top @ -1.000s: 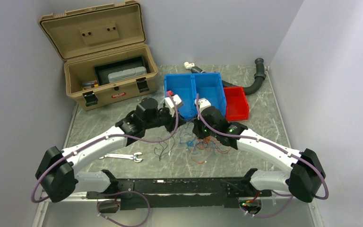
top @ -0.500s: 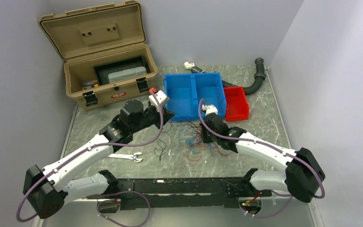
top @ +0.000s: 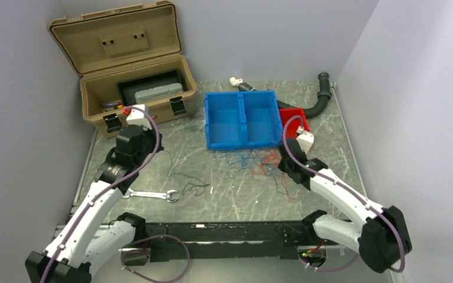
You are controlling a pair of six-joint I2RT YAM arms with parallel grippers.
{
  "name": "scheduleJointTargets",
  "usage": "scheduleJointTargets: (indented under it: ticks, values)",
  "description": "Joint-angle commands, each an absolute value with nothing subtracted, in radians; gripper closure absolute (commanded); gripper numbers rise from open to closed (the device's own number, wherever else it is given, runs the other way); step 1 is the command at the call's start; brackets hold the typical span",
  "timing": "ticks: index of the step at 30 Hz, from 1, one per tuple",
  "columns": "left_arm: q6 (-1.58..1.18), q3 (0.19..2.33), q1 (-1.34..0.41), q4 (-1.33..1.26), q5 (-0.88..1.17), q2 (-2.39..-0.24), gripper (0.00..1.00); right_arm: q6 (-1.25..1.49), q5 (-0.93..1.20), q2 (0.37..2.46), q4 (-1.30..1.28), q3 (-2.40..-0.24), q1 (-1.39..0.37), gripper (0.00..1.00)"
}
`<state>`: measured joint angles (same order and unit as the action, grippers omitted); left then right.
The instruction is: Untangle the cables
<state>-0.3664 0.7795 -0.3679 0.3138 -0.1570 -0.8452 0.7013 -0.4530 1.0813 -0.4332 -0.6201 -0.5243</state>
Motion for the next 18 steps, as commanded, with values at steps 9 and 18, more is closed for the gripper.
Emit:
scheduleJointTargets:
  ticks: [9, 18]
  values:
    - [-0.433, 0.729, -0.295, 0.292, -0.054, -0.792, 1.00, 0.863, -0.668, 0.883, -0.589, -0.586, -0.443, 0.91]
    - [-0.405, 0.797, -0.299, 0.400, 0.149, -0.910, 1.00, 0.671, -0.462, 0.839, -0.515, -0.592, -0.444, 0.92]
